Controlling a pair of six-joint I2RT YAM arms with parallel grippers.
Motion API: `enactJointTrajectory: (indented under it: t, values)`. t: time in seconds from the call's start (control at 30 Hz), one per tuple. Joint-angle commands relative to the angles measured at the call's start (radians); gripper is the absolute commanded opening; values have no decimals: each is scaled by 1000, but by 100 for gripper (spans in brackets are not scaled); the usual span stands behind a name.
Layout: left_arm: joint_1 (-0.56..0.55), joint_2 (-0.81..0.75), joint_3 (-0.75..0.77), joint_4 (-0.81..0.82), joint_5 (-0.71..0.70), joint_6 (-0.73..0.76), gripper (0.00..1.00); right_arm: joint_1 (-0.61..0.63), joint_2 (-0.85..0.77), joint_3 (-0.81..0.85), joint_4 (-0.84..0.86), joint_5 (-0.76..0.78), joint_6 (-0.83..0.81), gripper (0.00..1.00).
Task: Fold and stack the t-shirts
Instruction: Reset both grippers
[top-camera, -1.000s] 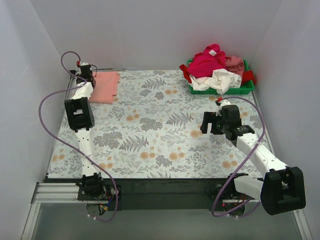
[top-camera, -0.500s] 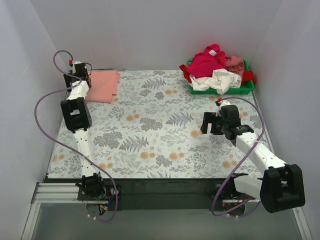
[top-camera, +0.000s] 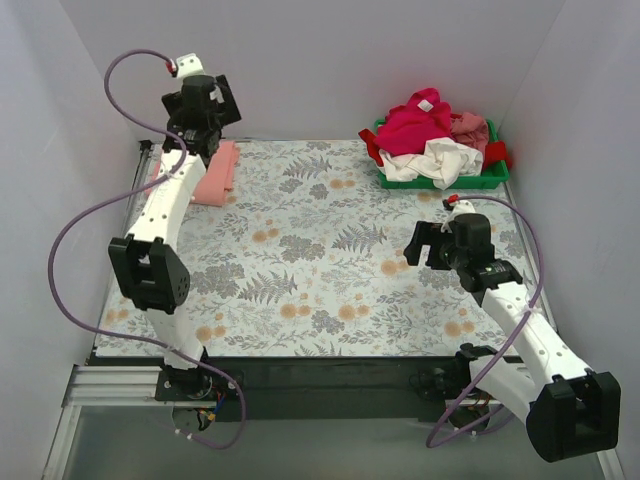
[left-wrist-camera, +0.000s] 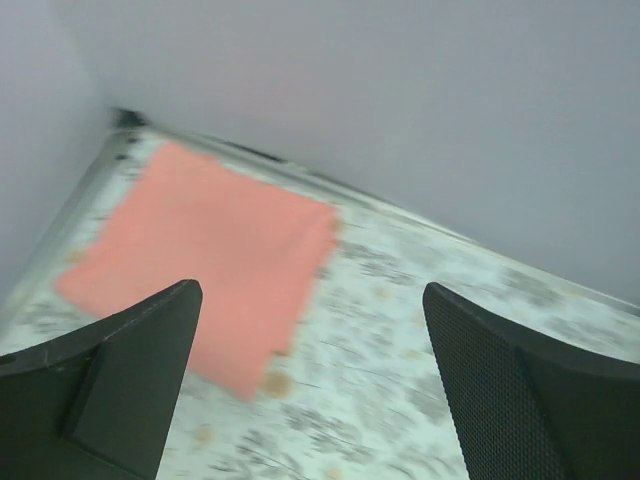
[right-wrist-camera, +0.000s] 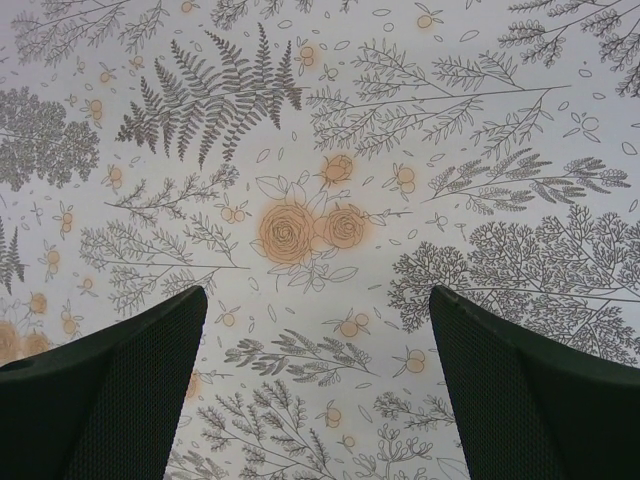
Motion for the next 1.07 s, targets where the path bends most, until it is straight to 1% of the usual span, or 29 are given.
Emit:
enactJointTrajectory:
  t: [0.0,0.03,0.07,0.1,0.13,0.17,0.2,0.23,0.27,0.3,0.33,0.4,0.47,0.67,0.87,1.03]
  values:
    - [-63,-166,-241,-72,197,-224,93,-6,-37,12,-72,-20,27,98]
    - [-80,-249,-306,-63,214,-314,93,-6,-52,10,-82,-18,29,98]
    - [-104,-292,-372,-43,264,-336,93,-6,-61,3,-95,-15,30,98]
    - [-150,-337,-532,24,286,-347,93,-6,-70,-2,-101,-9,35,98]
    - [-185,-416,-604,67,303,-357,93,-6,-89,-7,-104,-6,38,98]
    - [-214,-450,-680,103,326,-379,94,-6,-95,-10,-107,-6,39,98]
    - [-279,-481,-737,152,331,-393,94,-8,-103,-16,-116,-7,42,98]
    - [-314,-528,-828,155,323,-408,94,-8,-118,-20,-119,-6,39,98]
    - [-352,-549,-866,155,308,-443,94,-8,-126,-28,-121,-1,41,98]
    - [-385,-568,-903,154,252,-465,95,-6,-133,-36,-122,16,42,98]
    - [-450,-608,-978,152,237,-482,95,-8,-147,-54,-122,26,55,98]
    - [-509,-647,-1046,155,228,-561,95,-8,-161,-74,-119,55,67,98]
    - [-528,-690,-1122,166,260,-574,95,-8,-173,-99,-115,75,79,98]
    - [-534,-782,-1195,134,165,-620,96,-8,-178,-125,-113,100,87,98]
    - [-534,-823,-1194,103,90,-617,96,-8,-224,-152,-87,99,87,98]
    - [-535,-825,-1200,97,115,-621,96,-6,-271,-160,-75,102,70,98]
